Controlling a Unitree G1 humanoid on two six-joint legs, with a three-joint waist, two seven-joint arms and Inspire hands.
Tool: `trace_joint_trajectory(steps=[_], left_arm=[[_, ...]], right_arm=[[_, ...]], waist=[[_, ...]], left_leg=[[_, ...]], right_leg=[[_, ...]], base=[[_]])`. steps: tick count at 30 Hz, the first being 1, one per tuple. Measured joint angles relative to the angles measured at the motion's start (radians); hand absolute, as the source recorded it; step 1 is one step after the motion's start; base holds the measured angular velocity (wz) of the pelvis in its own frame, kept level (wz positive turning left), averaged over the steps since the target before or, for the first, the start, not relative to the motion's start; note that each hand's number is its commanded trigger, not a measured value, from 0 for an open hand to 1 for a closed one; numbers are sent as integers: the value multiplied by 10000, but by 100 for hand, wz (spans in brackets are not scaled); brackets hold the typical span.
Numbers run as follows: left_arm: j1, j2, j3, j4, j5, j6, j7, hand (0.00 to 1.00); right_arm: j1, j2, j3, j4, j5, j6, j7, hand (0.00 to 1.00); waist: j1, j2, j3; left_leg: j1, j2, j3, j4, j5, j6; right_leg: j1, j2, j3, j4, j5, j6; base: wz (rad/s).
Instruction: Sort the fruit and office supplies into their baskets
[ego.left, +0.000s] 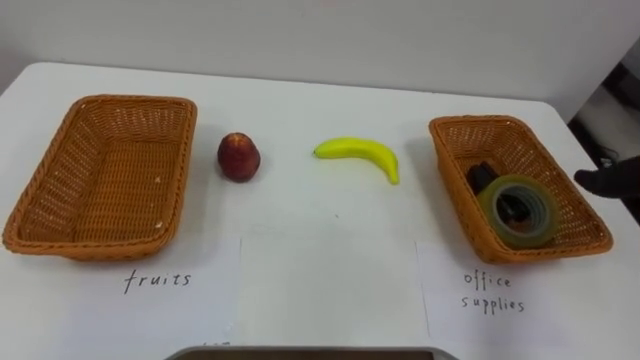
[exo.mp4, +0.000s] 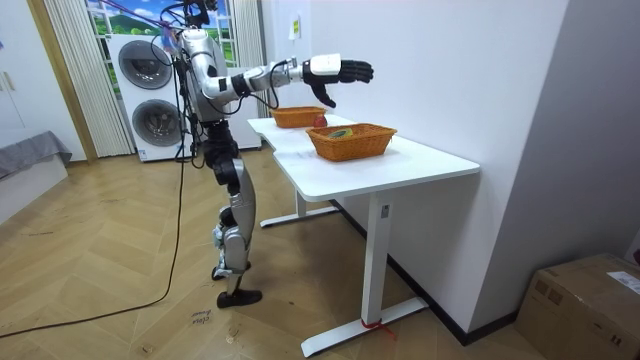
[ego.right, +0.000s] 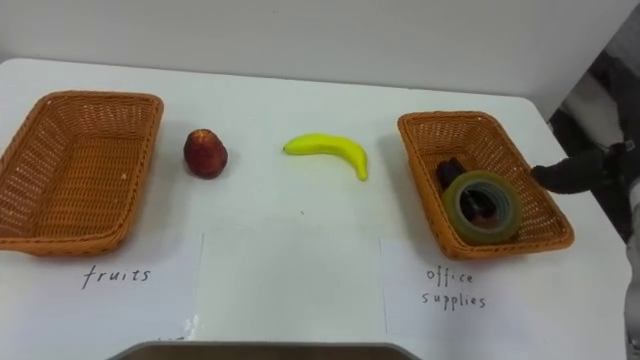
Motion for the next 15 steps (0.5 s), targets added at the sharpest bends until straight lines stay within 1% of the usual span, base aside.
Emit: trace_joint_trajectory(steps=[2,6,9,11,15], left_arm=[[-53,-8,135,27,3,5,-41,0],[-278,-1,121,115,-18,13,-118,0],[-318,24,-70,95,-484,10,-90,0],[-406,18,-132,111,-624,7,-119,0],[-497,16,-83,125,-791,11,-110,0]], right_arm=[[-3,0,-1,-229,-22,0,-102,0],[-75,-1,4,-515,17,0,-353,0],[-431,-26,344,-529,132,13,-781,0],[-623,-37,411,-532,228,13,-809,0],[-1191,-39,428,-601,765,88,-891,0]], waist=[[38,-1,-1],[34,-16,-10],[-10,-28,5],[-28,-23,14],[44,3,32]], left_leg=[[-39,0,15,-2,0,0],[-144,-1,12,18,1,2],[-146,-18,9,50,2,3],[-165,-31,-74,50,2,2],[-164,-12,-123,9,2,2]], right_leg=[[-41,-4,-10,13,0,-1],[-96,-12,-10,28,0,0],[-87,-21,-116,88,1,0],[-85,-46,-265,84,1,0],[-66,-59,-330,86,0,1]], base=[[0],[0],[0],[6],[3]])
